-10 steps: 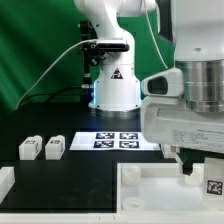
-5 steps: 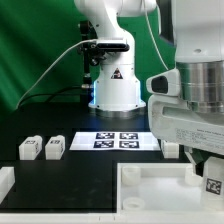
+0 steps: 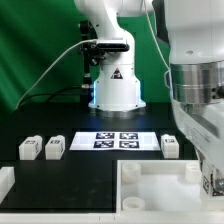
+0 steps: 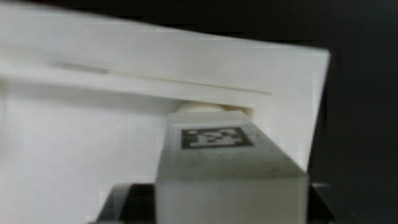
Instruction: Assemble one leg
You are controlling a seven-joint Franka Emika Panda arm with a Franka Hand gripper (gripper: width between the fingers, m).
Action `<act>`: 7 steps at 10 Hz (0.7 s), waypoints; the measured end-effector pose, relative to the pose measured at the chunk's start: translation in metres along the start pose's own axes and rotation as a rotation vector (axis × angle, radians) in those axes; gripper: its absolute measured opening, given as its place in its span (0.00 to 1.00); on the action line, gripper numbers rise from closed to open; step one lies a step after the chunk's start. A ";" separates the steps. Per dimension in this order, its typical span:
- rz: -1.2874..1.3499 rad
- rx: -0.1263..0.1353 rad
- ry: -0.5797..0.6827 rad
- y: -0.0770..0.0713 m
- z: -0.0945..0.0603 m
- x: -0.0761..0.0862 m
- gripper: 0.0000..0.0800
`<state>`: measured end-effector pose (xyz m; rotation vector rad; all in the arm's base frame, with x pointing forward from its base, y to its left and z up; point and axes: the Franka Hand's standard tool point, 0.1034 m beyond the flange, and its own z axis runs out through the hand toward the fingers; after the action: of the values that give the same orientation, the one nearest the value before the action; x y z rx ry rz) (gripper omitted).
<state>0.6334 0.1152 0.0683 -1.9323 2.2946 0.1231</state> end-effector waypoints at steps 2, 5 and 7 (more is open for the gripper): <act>0.175 0.021 -0.005 0.002 0.000 0.001 0.37; 0.166 0.020 -0.002 0.002 0.000 0.001 0.37; 0.166 0.018 -0.001 0.003 0.001 0.001 0.65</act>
Offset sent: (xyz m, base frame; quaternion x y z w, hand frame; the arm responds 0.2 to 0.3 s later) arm 0.0000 0.0000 0.0000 0.0000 0.0000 0.0899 0.9960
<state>0.6303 0.1150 0.0671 -1.7310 2.4433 0.1202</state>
